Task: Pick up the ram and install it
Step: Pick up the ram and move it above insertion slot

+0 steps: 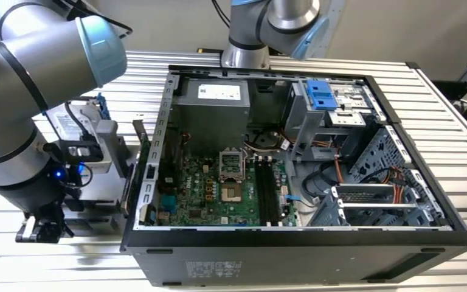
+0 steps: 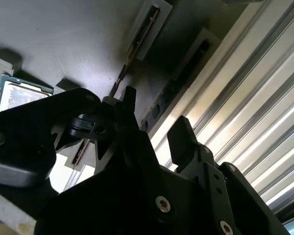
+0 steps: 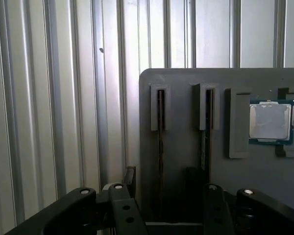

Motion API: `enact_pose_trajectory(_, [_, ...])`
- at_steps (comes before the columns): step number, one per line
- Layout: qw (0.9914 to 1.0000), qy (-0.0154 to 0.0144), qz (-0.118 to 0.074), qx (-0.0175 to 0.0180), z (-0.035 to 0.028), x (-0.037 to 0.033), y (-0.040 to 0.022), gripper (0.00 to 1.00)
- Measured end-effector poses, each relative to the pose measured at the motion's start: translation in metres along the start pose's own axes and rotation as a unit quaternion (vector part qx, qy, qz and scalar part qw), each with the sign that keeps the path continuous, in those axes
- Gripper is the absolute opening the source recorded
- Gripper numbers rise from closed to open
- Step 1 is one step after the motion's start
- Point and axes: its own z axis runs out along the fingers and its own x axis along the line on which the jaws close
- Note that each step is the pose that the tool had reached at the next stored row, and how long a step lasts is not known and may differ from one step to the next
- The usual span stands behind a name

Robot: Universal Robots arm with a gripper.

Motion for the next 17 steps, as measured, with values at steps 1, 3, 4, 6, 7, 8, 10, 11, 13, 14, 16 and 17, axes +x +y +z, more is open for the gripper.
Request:
enact_pose_trajectory(1, [1.00000, 0.0000, 0.000, 0.0000, 0.0000, 0.0000, 0.0000, 1.00])
enact_pose_trajectory(3, [1.00000, 0.0001, 0.000, 0.0000, 0.0000, 0.0001, -0.0001, 1.00])
enact_pose_trajectory(4, [1.00000, 0.0000, 0.000, 0.0000, 0.0000, 0.0001, -0.0001, 1.00])
enact_pose_trajectory(6, [1.00000, 0.0000, 0.000, 0.0000, 0.0001, 0.0001, -0.0001, 1.00])
enact_pose_trajectory(7, [1.00000, 0.0000, 0.000, 0.0000, 0.0001, 0.0000, -0.0001, 1.00])
enact_pose_trajectory(8, [1.00000, 0.0000, 0.000, 0.0000, 0.0001, 0.0001, -0.0001, 1.00])
enact_pose_trajectory(10, [1.00000, 0.0000, 0.000, 0.0000, 0.0001, 0.0001, -0.0001, 1.00])
enact_pose_trajectory(11, [1.00000, 0.0000, 0.000, 0.0000, 0.0001, 0.0000, -0.0001, 1.00])
enact_pose_trajectory(13, [1.00000, 0.0000, 0.000, 0.0000, 0.0002, 0.0001, -0.0001, 1.00])
enact_pose_trajectory(14, [1.00000, -0.0001, 0.000, 0.0001, 0.0003, 0.0001, 0.0003, 1.00])
enact_pose_trajectory(16, [1.00000, -0.0001, 0.000, 0.0001, 0.0003, 0.0002, 0.0033, 1.00])
enact_pose_trajectory(17, [1.00000, 0.0000, 0.000, 0.0001, 0.0002, 0.0002, 0.0047, 1.00])
